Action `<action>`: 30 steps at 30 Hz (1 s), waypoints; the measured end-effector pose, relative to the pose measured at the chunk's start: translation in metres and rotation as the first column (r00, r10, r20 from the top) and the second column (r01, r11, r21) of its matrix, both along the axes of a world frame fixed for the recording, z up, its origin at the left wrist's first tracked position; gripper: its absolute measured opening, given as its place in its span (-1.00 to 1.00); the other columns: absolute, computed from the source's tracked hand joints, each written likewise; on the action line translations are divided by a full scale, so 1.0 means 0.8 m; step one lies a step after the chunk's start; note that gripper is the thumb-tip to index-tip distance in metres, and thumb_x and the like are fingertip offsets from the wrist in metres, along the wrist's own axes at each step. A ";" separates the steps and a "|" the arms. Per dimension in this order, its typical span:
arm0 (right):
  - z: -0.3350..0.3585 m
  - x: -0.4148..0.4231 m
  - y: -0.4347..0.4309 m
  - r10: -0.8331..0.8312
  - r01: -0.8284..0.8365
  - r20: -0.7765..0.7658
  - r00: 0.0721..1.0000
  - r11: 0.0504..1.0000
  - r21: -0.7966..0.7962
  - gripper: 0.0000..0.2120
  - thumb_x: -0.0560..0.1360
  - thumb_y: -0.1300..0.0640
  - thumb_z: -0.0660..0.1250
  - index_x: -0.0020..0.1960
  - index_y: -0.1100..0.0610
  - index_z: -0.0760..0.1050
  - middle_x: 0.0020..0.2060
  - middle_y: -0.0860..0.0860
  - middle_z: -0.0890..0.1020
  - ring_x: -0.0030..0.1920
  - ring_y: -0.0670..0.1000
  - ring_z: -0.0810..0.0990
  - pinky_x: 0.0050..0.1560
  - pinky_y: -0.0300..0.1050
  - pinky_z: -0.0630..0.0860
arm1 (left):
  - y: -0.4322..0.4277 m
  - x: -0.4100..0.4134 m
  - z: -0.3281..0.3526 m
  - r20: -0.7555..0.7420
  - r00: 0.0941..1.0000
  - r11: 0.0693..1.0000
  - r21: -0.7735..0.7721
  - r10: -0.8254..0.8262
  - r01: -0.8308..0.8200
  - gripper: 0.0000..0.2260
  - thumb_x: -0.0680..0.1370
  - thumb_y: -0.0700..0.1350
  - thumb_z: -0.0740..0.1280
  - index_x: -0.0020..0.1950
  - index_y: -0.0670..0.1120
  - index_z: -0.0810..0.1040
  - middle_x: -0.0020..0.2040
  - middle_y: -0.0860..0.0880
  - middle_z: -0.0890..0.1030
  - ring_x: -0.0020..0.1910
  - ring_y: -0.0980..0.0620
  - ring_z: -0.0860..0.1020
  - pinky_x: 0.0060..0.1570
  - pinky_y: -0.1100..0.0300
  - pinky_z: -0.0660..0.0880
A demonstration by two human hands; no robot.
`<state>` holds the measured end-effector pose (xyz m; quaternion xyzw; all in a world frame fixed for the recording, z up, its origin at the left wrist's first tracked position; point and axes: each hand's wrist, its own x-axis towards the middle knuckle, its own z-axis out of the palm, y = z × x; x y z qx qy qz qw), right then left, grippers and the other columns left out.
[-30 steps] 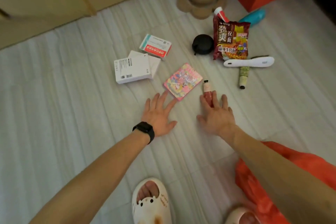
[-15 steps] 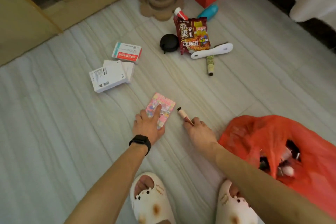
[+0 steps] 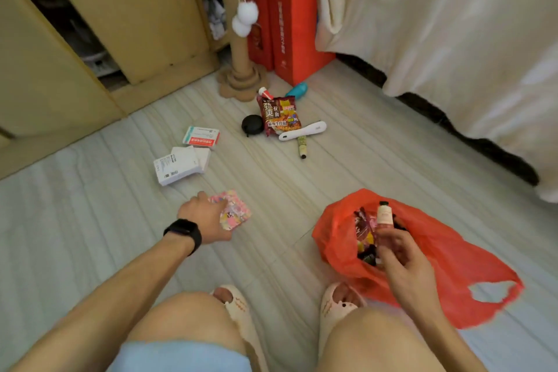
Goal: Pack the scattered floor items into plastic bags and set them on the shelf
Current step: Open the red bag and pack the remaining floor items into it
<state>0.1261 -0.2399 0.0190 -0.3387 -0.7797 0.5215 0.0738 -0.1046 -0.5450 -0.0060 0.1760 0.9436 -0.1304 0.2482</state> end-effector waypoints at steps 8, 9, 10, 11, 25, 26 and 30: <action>-0.057 0.049 0.063 0.113 -0.080 0.302 0.947 0.990 -0.119 -0.64 0.54 0.25 0.31 0.16 -0.18 0.53 0.16 -0.02 0.63 0.04 -0.05 0.62 -0.10 -0.30 0.52 | 0.178 -0.015 0.136 -0.122 0.907 0.890 0.182 -0.403 0.419 -0.22 0.30 0.42 0.31 0.49 0.30 0.20 0.32 -0.08 0.36 0.17 -0.11 0.50 0.05 0.08 0.51; -0.053 0.052 0.057 0.041 0.004 0.240 0.970 0.983 -0.184 -0.74 0.54 0.18 0.35 0.18 -0.09 0.55 0.15 -0.01 0.64 0.05 -0.05 0.61 -0.13 -0.38 0.49 | 0.203 -0.001 0.142 -0.123 0.889 0.859 0.229 -0.441 0.458 -0.22 0.30 0.41 0.32 0.49 0.30 0.20 0.32 -0.07 0.35 0.19 -0.10 0.49 0.04 0.08 0.50; -0.048 0.053 0.050 -0.056 0.103 0.175 0.983 0.955 -0.277 -0.82 0.54 0.06 0.39 0.14 -0.01 0.58 0.10 -0.01 0.66 0.03 -0.04 0.61 -0.14 -0.38 0.49 | 0.226 0.016 0.144 -0.123 0.867 0.822 0.277 -0.484 0.498 -0.22 0.31 0.40 0.33 0.49 0.30 0.20 0.33 -0.06 0.34 0.22 -0.09 0.48 0.06 0.07 0.48; -0.041 0.053 0.046 -0.164 0.193 0.106 0.981 0.895 -0.403 -0.75 0.51 -0.10 0.39 0.10 0.03 0.60 0.05 -0.03 0.67 0.02 0.00 0.62 -0.12 -0.30 0.53 | 0.246 0.034 0.141 -0.120 0.839 0.778 0.324 -0.530 0.538 -0.22 0.31 0.39 0.34 0.49 0.29 0.20 0.35 -0.05 0.33 0.25 -0.09 0.46 0.08 0.07 0.47; -0.071 0.066 0.102 -0.518 0.618 0.349 0.781 0.564 -0.547 -0.90 0.60 0.33 0.17 -0.04 0.26 0.44 -0.21 0.18 0.60 -0.24 0.08 0.59 -0.42 -0.09 0.55 | 0.278 0.157 -0.012 -0.206 0.730 0.698 0.214 -0.652 0.684 -0.45 0.58 0.24 0.04 0.47 0.00 0.36 0.61 -0.13 -0.13 0.57 -0.10 -0.24 0.44 -0.24 -0.35; -0.077 0.058 0.105 -0.543 0.642 0.360 0.759 0.529 -0.555 -0.90 0.60 0.33 0.16 -0.04 0.26 0.44 -0.20 0.17 0.59 -0.22 0.07 0.58 -0.44 -0.11 0.57 | 0.272 0.152 -0.014 -0.199 0.722 0.709 0.142 -0.663 0.691 -0.48 0.58 0.19 0.08 0.46 -0.04 0.38 0.61 -0.14 -0.14 0.57 -0.11 -0.24 0.44 -0.27 -0.33; -0.101 0.036 0.101 -0.488 0.609 0.366 0.793 0.602 -0.516 -0.83 0.58 0.24 0.20 0.10 0.30 0.47 -0.20 0.19 0.59 -0.26 0.08 0.58 -0.45 -0.10 0.60 | 0.263 0.129 -0.012 -0.163 0.741 0.747 0.033 -0.652 0.664 -0.49 0.52 0.07 0.24 0.47 -0.01 0.35 0.60 -0.13 -0.19 0.56 -0.16 -0.22 0.42 -0.30 -0.29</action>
